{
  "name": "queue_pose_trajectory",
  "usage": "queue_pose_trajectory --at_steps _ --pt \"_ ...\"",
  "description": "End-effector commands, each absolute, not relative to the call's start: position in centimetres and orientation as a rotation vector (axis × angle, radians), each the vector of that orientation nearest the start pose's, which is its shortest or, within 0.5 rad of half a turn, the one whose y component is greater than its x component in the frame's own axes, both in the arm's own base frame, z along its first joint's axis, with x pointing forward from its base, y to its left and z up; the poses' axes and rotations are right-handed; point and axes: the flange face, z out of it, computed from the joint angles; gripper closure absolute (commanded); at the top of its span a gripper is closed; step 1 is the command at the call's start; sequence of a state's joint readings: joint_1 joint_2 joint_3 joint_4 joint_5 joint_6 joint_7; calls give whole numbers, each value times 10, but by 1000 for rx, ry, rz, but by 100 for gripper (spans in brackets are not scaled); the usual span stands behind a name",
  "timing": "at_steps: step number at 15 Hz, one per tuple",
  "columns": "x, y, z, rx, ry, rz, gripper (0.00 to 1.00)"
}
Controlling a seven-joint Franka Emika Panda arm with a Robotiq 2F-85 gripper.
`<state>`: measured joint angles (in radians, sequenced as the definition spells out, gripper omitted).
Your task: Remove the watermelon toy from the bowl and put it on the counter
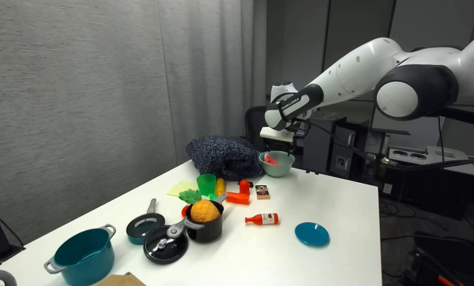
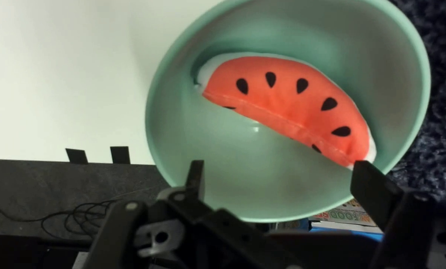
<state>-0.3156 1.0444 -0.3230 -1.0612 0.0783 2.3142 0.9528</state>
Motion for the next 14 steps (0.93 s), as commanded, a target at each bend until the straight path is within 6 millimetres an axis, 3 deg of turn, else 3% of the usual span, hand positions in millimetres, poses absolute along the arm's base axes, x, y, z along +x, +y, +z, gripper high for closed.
queue_pose_trajectory --at_steps 1,5,9,10,11,14 --pt "702 -399 216 -2442 2178 -476 0" --pt "702 -394 187 -2378 2255 -458 0" --pt "705 -397 179 -2291 2325 -472 0" --pt "706 -398 179 -2272 2336 -483 7" --pt "707 -397 181 -2253 2344 -500 26" --pt "709 -398 184 -2212 2369 -524 51"
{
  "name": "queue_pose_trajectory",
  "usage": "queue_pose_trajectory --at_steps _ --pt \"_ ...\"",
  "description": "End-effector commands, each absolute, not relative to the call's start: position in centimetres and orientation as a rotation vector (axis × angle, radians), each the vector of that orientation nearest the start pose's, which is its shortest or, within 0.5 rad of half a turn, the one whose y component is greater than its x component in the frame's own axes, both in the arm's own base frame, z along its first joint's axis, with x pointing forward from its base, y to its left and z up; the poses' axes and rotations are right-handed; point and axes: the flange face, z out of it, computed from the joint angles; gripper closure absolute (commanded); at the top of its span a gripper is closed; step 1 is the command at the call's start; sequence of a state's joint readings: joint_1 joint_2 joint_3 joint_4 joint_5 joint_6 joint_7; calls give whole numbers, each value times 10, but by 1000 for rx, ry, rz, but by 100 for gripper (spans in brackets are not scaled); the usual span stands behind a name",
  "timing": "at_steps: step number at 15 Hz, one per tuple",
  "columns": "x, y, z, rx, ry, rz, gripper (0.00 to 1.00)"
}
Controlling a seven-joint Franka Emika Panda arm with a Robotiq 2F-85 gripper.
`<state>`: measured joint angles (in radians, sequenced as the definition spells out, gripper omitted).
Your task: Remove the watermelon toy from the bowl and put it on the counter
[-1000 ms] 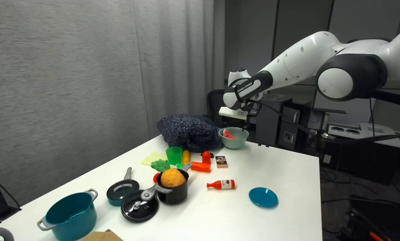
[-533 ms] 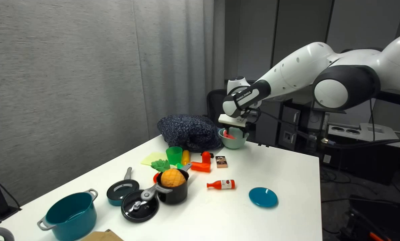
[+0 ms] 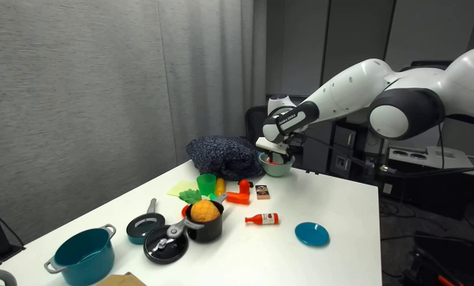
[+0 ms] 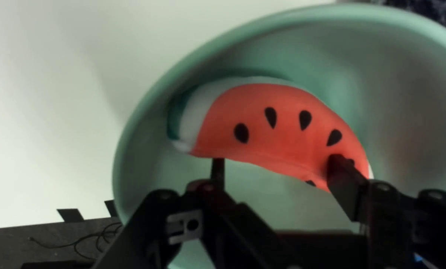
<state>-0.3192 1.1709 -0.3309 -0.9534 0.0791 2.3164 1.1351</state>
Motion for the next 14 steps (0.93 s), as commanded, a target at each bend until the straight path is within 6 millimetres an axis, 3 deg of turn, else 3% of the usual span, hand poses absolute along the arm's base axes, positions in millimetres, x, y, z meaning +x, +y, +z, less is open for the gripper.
queue_pose_trajectory --at_steps 1,6,8,10,11,12,14 --pt "709 -399 185 -2202 2375 -530 58" --pt "713 -397 190 -2174 2381 -548 96" --pt "714 -397 195 -2166 2373 -552 100" --pt "716 -396 202 -2180 2349 -548 100" --pt "716 -395 204 -2187 2341 -540 74" --pt "717 -395 207 -2196 2327 -536 73" --pt "717 -394 207 -2223 2294 -515 59"
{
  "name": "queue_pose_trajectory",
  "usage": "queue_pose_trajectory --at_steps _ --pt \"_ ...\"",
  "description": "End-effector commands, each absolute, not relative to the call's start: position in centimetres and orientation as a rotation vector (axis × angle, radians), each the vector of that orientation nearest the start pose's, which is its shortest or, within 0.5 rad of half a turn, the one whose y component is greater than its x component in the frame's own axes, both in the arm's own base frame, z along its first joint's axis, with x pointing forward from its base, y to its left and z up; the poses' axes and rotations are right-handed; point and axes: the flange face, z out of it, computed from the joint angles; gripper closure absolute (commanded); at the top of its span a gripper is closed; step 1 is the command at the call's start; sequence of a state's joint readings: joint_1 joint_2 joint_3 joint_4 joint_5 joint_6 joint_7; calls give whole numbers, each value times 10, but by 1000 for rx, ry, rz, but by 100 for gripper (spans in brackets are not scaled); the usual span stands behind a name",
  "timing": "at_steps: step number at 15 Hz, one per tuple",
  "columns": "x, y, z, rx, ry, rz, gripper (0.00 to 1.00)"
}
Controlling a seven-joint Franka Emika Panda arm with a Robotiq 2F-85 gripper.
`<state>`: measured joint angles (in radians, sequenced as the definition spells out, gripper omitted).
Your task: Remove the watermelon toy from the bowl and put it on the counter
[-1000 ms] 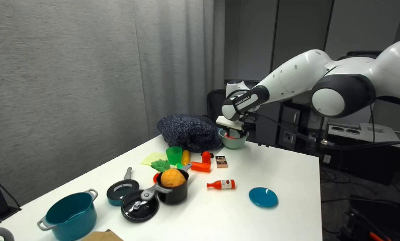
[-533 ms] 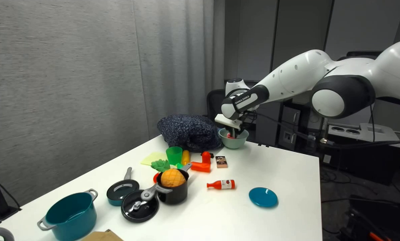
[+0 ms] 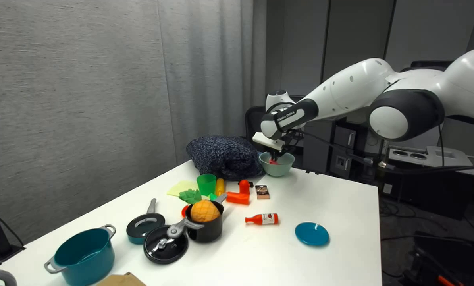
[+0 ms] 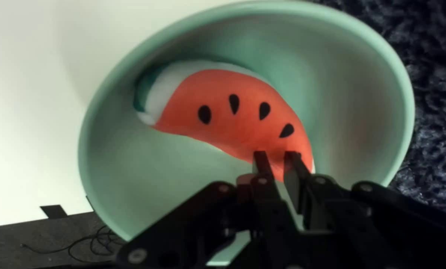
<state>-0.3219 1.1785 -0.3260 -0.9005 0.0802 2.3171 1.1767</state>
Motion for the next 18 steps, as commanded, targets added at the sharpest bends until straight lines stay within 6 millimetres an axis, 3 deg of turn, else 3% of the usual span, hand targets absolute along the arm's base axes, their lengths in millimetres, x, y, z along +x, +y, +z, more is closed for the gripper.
queue_pose_trajectory --at_steps 1,7,9,11,13,18 --pt "717 -393 206 -2250 2271 -494 50" --pt "706 -395 196 -2442 2137 -293 6" --pt "704 -397 193 -2452 2136 -273 0" --pt "705 -399 194 -2443 2143 -284 28" --pt "705 -399 194 -2434 2145 -295 35" --pt "701 -413 206 -2417 2148 -319 74"
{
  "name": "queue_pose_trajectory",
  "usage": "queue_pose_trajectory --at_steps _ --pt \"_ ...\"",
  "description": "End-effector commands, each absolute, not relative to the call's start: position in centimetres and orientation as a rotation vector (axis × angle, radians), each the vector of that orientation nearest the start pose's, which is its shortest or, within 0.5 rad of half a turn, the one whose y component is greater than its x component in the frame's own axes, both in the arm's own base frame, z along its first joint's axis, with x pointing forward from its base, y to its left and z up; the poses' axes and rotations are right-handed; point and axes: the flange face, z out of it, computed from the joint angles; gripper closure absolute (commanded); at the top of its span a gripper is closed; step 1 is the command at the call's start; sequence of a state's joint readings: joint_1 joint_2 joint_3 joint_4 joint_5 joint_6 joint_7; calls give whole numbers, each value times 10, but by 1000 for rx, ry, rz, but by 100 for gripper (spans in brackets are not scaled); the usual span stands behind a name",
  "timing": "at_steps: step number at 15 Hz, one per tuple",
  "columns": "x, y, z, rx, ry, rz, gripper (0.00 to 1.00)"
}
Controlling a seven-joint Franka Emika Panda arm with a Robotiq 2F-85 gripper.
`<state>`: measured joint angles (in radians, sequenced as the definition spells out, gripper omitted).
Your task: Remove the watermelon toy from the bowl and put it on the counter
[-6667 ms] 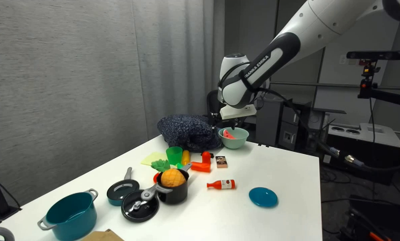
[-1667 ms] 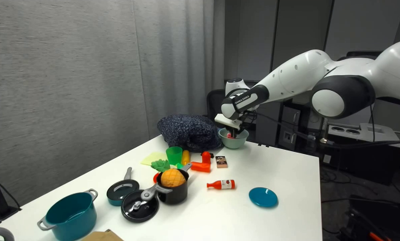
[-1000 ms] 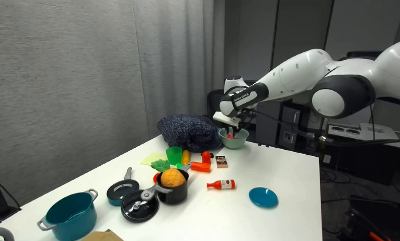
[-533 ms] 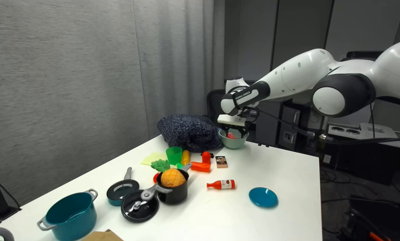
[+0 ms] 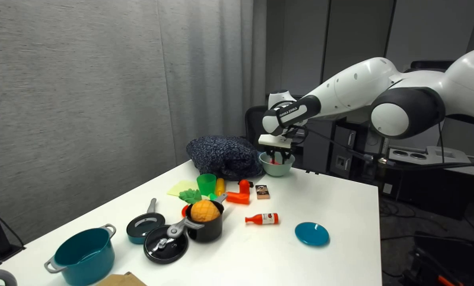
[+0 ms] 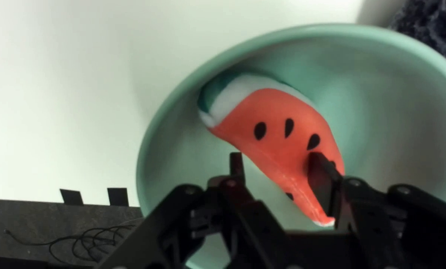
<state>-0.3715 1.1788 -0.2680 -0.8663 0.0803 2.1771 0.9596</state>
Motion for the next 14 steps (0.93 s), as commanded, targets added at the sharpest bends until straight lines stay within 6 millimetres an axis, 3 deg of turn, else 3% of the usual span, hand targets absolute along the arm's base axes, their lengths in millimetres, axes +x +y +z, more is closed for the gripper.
queue_pose_trajectory --at_steps 1,3,6,7,9,14 --pt "701 -415 211 -2409 2152 -338 83" --pt "703 -420 226 -2392 2147 -383 99" --pt "708 -419 250 -2384 2098 -425 100" --pt "709 -418 252 -2400 2072 -417 74" --pt "708 -414 252 -2457 2006 -360 68" --pt "708 -396 225 -2521 1976 -204 28"
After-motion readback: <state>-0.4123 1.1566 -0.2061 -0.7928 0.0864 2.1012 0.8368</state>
